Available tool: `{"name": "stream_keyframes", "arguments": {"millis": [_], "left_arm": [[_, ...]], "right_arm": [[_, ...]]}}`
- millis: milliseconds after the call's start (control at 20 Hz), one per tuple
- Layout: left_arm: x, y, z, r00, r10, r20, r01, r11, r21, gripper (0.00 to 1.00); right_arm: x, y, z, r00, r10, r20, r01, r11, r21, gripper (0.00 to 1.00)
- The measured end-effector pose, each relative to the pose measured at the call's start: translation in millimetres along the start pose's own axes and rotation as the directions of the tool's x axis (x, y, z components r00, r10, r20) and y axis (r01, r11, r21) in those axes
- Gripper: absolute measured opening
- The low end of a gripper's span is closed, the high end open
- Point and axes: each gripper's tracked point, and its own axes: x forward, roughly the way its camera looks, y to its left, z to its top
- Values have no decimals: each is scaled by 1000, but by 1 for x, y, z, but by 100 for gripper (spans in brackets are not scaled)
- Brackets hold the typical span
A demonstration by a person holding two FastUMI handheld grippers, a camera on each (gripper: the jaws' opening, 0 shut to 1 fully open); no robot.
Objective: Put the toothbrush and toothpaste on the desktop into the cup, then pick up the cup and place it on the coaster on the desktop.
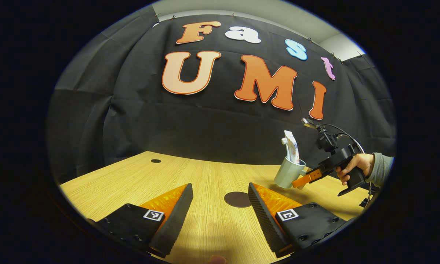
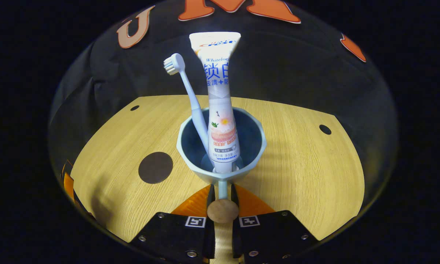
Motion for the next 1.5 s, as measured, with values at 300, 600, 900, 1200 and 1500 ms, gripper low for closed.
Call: {"name": "stream_keyframes", "arguments": {"millis": [300,600,900,1200,1500], "left_arm": [[-4,10,-5,1000,18,-14,-18,1000,-13,96],[-11,20,-8,999,39,-21,-40,999,-13,96],[-15,30,-13,998,59,-31,-60,998,-21,96],[-19,41,-17,996,80,-41,-82,996,-38,96],[-18,46,-26,993,97,-73,-102,992,-78,96]], "right_arm": [[1,0,5,997,70,14,-69,996,-53,19],[2,-1,10,989,146,25,-142,984,-108,19],[1,-5,8,983,184,-24,-185,970,-157,18],[-4,-11,7,982,165,-90,-180,965,-189,19],[-14,-12,6,983,142,-118,-162,970,-179,24]]}}
